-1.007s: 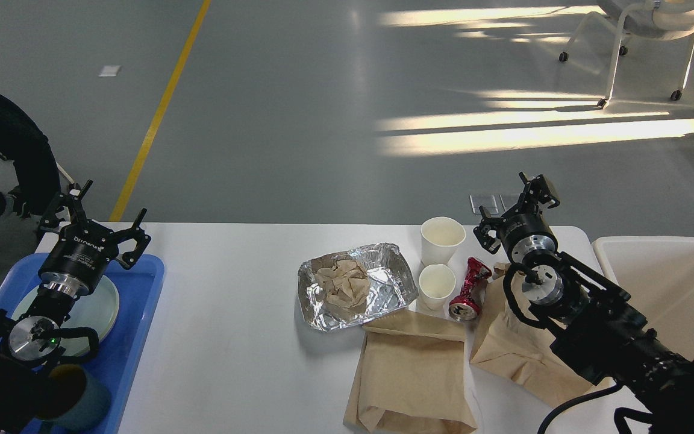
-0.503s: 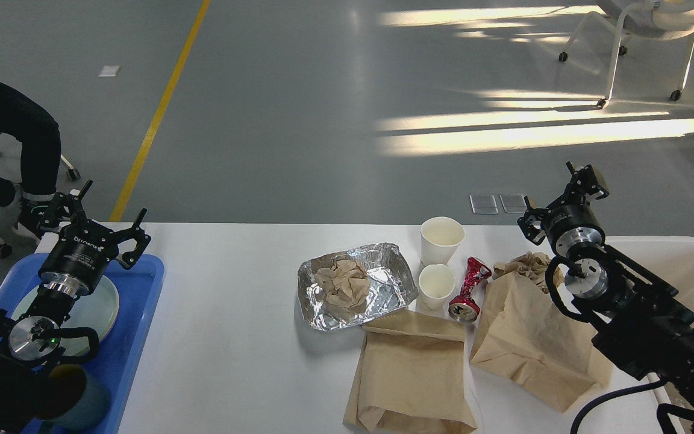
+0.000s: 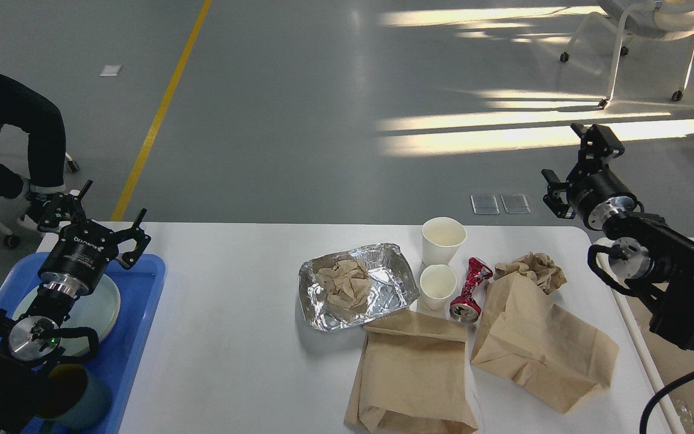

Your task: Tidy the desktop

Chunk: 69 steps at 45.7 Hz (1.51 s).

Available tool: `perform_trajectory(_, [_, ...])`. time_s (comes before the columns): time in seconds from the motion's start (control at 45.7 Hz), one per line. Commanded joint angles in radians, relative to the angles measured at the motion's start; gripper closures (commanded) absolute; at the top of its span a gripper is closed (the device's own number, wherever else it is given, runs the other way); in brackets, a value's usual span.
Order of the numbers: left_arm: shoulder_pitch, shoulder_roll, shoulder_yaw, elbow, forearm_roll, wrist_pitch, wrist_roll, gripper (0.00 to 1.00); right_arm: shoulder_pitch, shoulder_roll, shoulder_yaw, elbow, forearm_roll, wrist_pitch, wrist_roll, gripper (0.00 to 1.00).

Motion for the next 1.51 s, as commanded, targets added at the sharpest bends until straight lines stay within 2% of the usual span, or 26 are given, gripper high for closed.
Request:
perform_trajectory(0.0, [0.000, 0.000, 0.000, 0.000, 0.000, 0.000, 0.000, 0.04, 0.078, -0.015, -0.154, -0.005, -0.043, 0.002, -0.006, 0.00])
perform_trajectory(0.109, [0.000, 0.000, 0.000, 0.000, 0.000, 0.000, 0.000, 0.04, 0.145, -0.027, -0.245, -0.003, -0.093, 0.008, -0.023, 0.00])
perform_trajectory(0.175, [0.000, 0.000, 0.000, 0.000, 0.000, 0.000, 0.000, 0.04, 0.195, -0.047, -0.311, -0.002, -0.135, 0.017, -0.064, 0.00])
perform_trajectory(0.306, [0.000, 0.000, 0.000, 0.000, 0.000, 0.000, 0.000, 0.04, 0.296, -0.041, -0.472, 0.000, -0.181, 0.062, -0.253, 0.00])
perform_trajectory(0.372, [0.000, 0.000, 0.000, 0.000, 0.000, 0.000, 0.000, 0.04, 0.336, -0.030, -0.536, 0.000, -0.182, 0.101, -0.332, 0.00])
perform_trajectory(0.438, [0.000, 0.000, 0.000, 0.000, 0.000, 0.000, 0.000, 0.04, 0.369, 0.008, -0.605, -0.005, -0.182, 0.146, -0.392, 0.00])
perform_trajectory(0.481, [0.000, 0.000, 0.000, 0.000, 0.000, 0.000, 0.000, 0.04, 0.399, 0.029, -0.671, -0.005, -0.182, 0.175, -0.412, 0.00])
perform_trajectory(0.656, [0.000, 0.000, 0.000, 0.000, 0.000, 0.000, 0.000, 0.04, 0.533, 0.060, -1.007, 0.027, -0.182, 0.288, -0.419, 0.00])
perform_trajectory(0.831, [0.000, 0.000, 0.000, 0.000, 0.000, 0.000, 0.000, 0.04, 0.741, 0.063, -1.222, 0.254, -0.181, 0.396, -0.417, 0.00])
perform_trajectory(0.919, [0.000, 0.000, 0.000, 0.000, 0.000, 0.000, 0.000, 0.04, 0.817, 0.062, -1.259, 0.337, -0.176, 0.414, -0.417, 0.00])
perform_trajectory(1.116, [0.000, 0.000, 0.000, 0.000, 0.000, 0.000, 0.000, 0.04, 0.929, 0.083, -1.328, 0.385, -0.138, 0.459, -0.416, 0.00])
perform_trajectory(1.291, [0.000, 0.000, 0.000, 0.000, 0.000, -0.006, -0.006, 0.04, 1.095, 0.092, -1.374, 0.417, -0.066, 0.617, -0.411, 0.00])
perform_trajectory(1.357, [0.000, 0.000, 0.000, 0.000, 0.000, -0.006, -0.008, 0.04, 1.106, 0.094, -1.366, 0.421, -0.043, 0.648, -0.411, 0.00])
perform_trajectory(1.488, [0.000, 0.000, 0.000, 0.000, 0.000, -0.006, -0.008, 0.04, 1.022, 0.092, -1.333, 0.396, -0.030, 0.629, -0.411, 0.00])
